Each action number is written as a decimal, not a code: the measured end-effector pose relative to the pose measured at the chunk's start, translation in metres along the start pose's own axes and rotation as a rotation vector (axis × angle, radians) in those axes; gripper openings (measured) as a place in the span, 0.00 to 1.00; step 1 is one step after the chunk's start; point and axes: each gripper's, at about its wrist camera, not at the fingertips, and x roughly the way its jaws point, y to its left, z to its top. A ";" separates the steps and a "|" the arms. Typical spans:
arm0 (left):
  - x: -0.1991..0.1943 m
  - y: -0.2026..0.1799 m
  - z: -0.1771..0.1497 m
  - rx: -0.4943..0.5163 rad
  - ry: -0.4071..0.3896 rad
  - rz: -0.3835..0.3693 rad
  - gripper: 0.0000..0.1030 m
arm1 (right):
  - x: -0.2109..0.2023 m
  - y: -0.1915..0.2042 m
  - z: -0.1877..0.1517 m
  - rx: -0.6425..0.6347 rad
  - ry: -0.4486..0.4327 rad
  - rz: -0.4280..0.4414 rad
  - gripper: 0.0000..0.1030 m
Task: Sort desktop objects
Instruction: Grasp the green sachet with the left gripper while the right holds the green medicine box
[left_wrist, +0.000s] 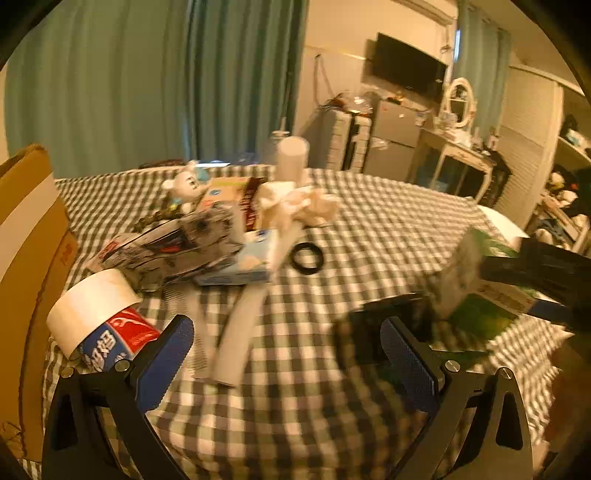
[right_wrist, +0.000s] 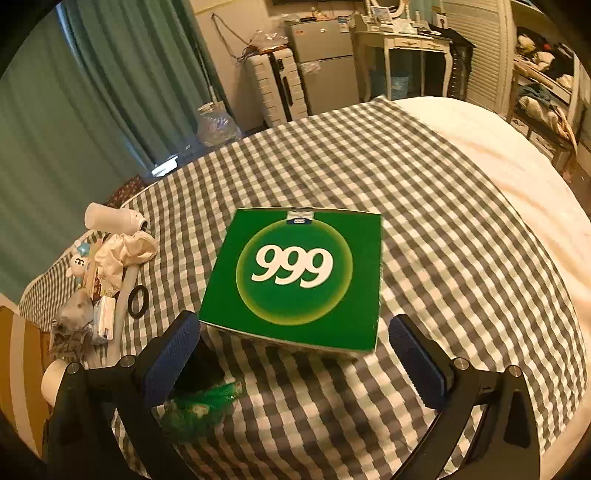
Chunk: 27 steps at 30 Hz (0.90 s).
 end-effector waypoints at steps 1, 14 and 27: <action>-0.002 -0.003 0.000 0.005 -0.003 -0.023 1.00 | 0.002 0.002 0.000 0.000 0.012 0.004 1.00; 0.008 -0.073 -0.012 0.184 -0.002 -0.093 1.00 | 0.023 -0.010 0.008 0.085 0.076 0.033 0.95; 0.042 -0.091 -0.011 0.118 0.142 -0.073 0.14 | -0.012 -0.068 0.014 0.166 -0.005 0.061 0.93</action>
